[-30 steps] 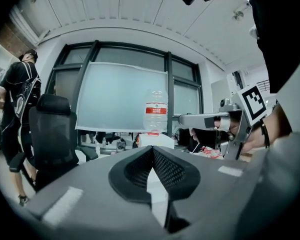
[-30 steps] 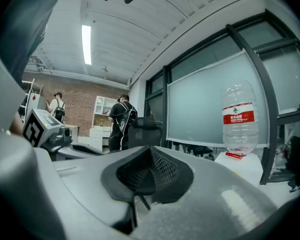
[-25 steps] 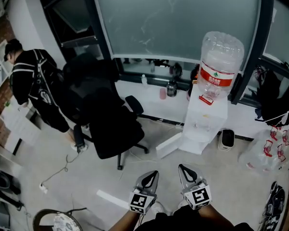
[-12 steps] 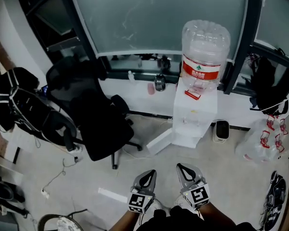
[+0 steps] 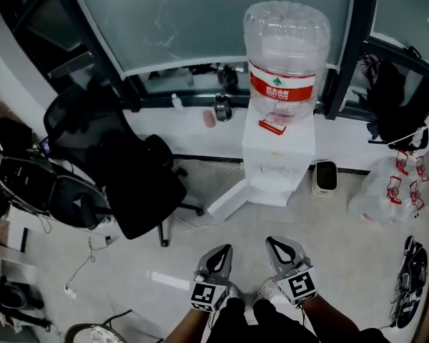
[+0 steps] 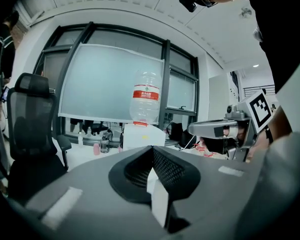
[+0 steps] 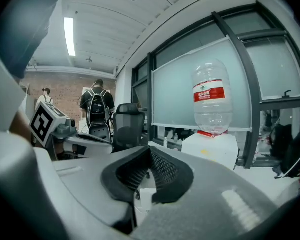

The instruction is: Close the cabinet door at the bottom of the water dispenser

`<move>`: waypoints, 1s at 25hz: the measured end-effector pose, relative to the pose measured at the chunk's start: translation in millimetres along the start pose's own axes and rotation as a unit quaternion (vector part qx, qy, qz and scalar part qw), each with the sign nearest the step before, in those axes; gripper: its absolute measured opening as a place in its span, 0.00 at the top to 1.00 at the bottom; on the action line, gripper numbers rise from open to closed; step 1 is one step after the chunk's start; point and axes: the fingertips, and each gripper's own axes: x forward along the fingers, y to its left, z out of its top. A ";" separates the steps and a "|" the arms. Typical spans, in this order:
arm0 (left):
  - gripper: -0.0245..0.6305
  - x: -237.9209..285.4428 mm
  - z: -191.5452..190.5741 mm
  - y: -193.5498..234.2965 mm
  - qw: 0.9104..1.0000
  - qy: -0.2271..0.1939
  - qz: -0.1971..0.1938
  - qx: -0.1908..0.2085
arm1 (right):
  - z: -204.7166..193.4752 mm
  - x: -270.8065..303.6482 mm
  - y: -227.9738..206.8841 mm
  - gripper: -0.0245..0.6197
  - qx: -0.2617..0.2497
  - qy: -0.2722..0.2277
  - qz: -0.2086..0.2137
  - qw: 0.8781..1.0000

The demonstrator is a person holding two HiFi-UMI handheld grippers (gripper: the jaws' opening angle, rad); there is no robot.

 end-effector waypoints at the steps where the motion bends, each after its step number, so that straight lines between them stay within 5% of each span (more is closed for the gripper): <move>1: 0.93 6.8 -1.5 3.1 1.000 0.000 -0.004 0.002 | -3.1 3.9 -4.7 0.96 0.004 0.000 -0.006 1.000; 12: 0.93 54.2 -50.1 48.4 1.000 -0.007 -0.016 -0.001 | -36.3 41.8 -27.9 0.96 0.002 -0.031 -0.041 0.999; 25: 0.93 144.4 -242.1 106.1 0.999 -0.024 -0.004 -0.022 | -252.4 116.5 -54.9 0.96 0.031 -0.036 -0.076 0.996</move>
